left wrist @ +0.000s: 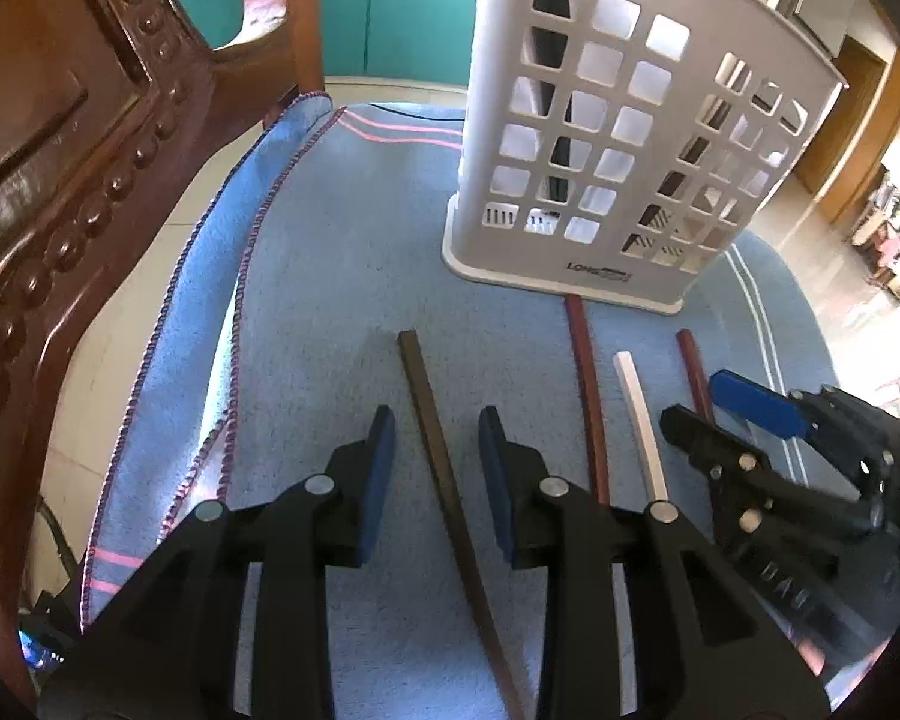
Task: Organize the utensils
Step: 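Close left tool on the dark brown chopstick while right tool closes on the red-brown one, then lift both held chopsticks and carry them above the white holder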
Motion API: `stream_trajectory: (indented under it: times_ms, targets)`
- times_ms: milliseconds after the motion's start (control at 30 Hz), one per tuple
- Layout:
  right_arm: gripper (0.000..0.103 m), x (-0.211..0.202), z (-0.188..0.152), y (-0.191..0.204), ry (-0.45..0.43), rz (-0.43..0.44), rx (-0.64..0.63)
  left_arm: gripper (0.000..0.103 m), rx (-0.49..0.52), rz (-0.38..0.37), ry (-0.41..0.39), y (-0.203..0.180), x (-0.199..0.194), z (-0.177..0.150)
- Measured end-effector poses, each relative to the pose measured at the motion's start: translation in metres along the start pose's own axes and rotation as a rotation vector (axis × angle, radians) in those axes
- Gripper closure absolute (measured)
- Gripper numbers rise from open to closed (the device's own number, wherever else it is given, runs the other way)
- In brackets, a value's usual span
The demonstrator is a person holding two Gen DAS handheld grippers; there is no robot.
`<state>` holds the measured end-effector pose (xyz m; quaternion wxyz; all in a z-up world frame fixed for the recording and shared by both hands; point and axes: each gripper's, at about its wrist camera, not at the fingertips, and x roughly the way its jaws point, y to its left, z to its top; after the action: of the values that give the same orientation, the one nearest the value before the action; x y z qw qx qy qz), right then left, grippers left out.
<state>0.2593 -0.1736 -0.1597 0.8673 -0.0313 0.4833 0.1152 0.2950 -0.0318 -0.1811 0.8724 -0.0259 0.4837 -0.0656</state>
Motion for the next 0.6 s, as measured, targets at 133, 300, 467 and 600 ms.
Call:
stream_trajectory:
  times_ms: [133,300,467,600]
  targets:
    - [0.089,0.001,0.0,0.002,-0.002,-0.011,0.017,0.081,0.023,0.033,-0.007,-0.008,0.002,0.001]
    - [0.093,-0.001,0.0,-0.006,0.002,0.039,0.052,0.095,0.0,0.014,-0.009,-0.004,0.002,0.002]
    - [0.096,-0.02,0.007,-0.019,-0.053,0.124,0.093,0.096,-0.018,-0.009,-0.056,0.001,-0.017,0.005]
    - [0.097,-0.064,0.014,-0.029,-0.176,0.194,0.107,0.096,-0.033,-0.043,-0.133,0.003,-0.056,0.008]
